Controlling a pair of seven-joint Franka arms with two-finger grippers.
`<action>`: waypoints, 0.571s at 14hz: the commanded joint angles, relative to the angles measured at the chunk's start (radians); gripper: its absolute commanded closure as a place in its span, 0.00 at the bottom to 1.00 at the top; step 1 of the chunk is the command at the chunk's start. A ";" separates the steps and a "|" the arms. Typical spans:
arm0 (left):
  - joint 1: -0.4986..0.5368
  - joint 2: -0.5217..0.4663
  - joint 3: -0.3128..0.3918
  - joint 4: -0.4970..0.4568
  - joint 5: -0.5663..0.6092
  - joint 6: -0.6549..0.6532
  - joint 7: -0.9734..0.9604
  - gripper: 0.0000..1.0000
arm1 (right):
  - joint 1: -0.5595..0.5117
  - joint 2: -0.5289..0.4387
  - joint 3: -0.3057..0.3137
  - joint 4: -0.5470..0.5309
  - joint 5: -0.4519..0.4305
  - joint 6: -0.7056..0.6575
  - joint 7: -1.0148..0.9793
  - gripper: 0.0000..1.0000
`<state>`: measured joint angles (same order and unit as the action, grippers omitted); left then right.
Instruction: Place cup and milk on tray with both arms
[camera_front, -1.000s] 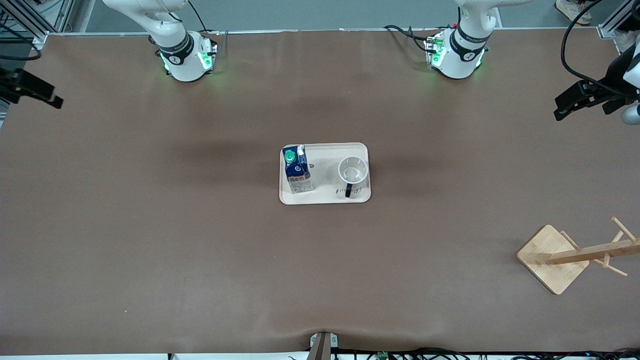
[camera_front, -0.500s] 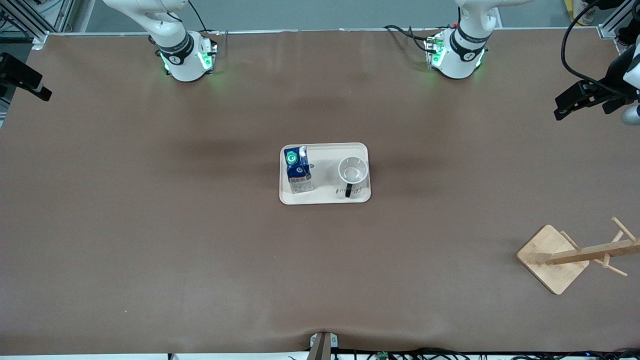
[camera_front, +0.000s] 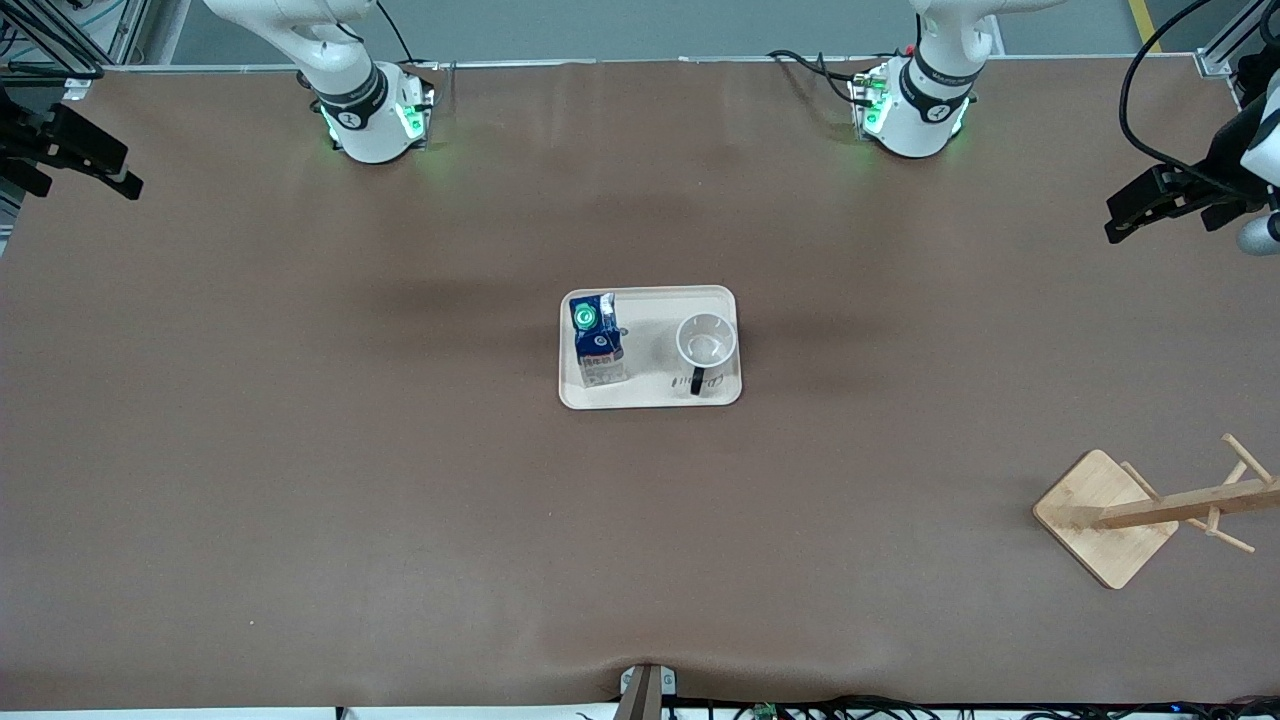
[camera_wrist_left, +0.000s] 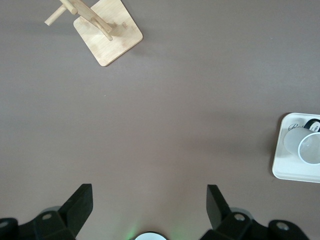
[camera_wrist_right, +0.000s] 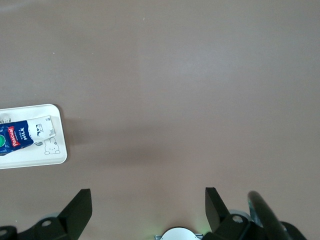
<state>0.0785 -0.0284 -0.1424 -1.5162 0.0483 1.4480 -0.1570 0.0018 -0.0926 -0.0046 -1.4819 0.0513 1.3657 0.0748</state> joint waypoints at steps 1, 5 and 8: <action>0.001 0.008 -0.003 0.014 0.001 -0.001 0.010 0.00 | 0.003 0.011 -0.006 -0.001 0.002 0.004 -0.004 0.00; -0.005 -0.008 -0.011 0.033 -0.010 -0.003 0.008 0.00 | -0.002 0.013 -0.008 -0.001 -0.001 0.006 -0.003 0.00; -0.002 -0.008 -0.019 0.044 -0.013 -0.011 0.013 0.00 | -0.002 0.013 -0.009 -0.003 -0.015 0.003 -0.010 0.00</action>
<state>0.0727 -0.0284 -0.1574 -1.4831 0.0483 1.4493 -0.1555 0.0023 -0.0753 -0.0123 -1.4827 0.0496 1.3668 0.0747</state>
